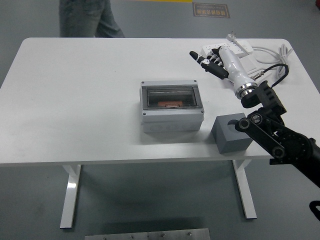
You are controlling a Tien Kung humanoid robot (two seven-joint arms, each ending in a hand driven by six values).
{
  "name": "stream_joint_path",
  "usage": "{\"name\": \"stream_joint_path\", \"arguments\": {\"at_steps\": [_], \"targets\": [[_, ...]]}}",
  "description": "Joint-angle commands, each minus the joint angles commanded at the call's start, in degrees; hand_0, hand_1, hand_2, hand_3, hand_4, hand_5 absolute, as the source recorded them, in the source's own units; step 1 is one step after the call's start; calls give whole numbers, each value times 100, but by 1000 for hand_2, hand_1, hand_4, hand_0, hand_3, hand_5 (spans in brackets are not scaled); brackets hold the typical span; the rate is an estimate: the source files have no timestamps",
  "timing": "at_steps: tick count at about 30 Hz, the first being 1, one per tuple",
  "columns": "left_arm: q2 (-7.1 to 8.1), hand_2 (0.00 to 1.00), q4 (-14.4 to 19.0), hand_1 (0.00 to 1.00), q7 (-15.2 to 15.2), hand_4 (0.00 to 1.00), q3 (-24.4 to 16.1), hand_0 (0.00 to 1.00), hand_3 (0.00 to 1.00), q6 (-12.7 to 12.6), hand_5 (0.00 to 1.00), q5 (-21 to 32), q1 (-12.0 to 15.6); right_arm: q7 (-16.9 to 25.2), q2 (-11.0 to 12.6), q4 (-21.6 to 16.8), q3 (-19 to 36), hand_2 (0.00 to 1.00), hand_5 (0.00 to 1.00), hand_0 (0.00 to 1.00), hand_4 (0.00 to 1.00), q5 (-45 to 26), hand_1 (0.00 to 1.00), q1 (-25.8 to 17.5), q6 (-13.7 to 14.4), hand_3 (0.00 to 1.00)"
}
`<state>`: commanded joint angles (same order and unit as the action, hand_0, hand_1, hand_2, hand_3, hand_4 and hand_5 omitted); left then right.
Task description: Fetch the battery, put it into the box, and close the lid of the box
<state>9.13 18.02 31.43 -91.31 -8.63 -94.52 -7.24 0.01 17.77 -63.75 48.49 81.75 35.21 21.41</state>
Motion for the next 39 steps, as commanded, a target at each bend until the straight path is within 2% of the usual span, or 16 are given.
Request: {"name": "stream_joint_path", "arguments": {"at_steps": [2, 3, 8, 9, 14, 15, 17, 25, 34, 39], "targets": [[-11, 648, -1, 645, -3, 816, 2, 426, 634, 1, 904, 8, 4, 447, 17, -14, 90, 318, 998, 233, 996, -447, 334, -181, -85, 315], [-16, 645, -2, 645, -5, 816, 5, 429, 633, 1, 903, 13, 7, 688, 22, -29, 139, 355, 969, 306, 970, -688, 356, -273, -137, 353], [-31, 645, -1, 645, -4, 816, -2, 429, 633, 9, 903, 12, 24, 1787, 22, -90, 342, 355, 969, 306, 970, -1788, 356, -642, -591, 353], [-33, 644, -3, 644, -7, 816, -1, 429, 633, 10, 903, 17, 28, 1968, 27, -101, 367, 374, 865, 407, 920, -1987, 372, -696, -696, 386], [-48, 644, -6, 644, -14, 816, 2, 429, 633, 11, 903, 36, 63, 2803, 47, -159, 549, 374, 865, 407, 920, -3087, 372, -958, -1271, 386], [-51, 645, -7, 644, -15, 817, 4, 429, 633, 12, 903, 40, 71, 2919, 51, -164, 603, 398, 863, 513, 915, -3293, 387, -996, -1356, 417], [-56, 645, -9, 644, -17, 817, 9, 429, 633, 12, 903, 54, 90, 3141, 65, -181, 742, 398, 863, 513, 915, -3740, 387, -1078, -1489, 417], [-60, 644, -17, 644, -29, 817, 26, 430, 633, 2, 902, 111, 140, 3151, 98, -255, 1066, 417, 878, 527, 909, -5505, 400, -1242, -1679, 430], [-52, 644, -31, 644, -45, 818, 73, 432, 634, -17, 903, 217, 143, 3081, 156, -258, 1024, 442, 898, 546, 909, -7414, 415, -1246, -1709, 454], [-21, 644, -41, 642, -28, 818, 59, 432, 634, -8, 903, 232, 150, 3075, 199, -268, 975, 434, 912, 545, 906, -8140, 413, -1262, -1731, 457]]}}
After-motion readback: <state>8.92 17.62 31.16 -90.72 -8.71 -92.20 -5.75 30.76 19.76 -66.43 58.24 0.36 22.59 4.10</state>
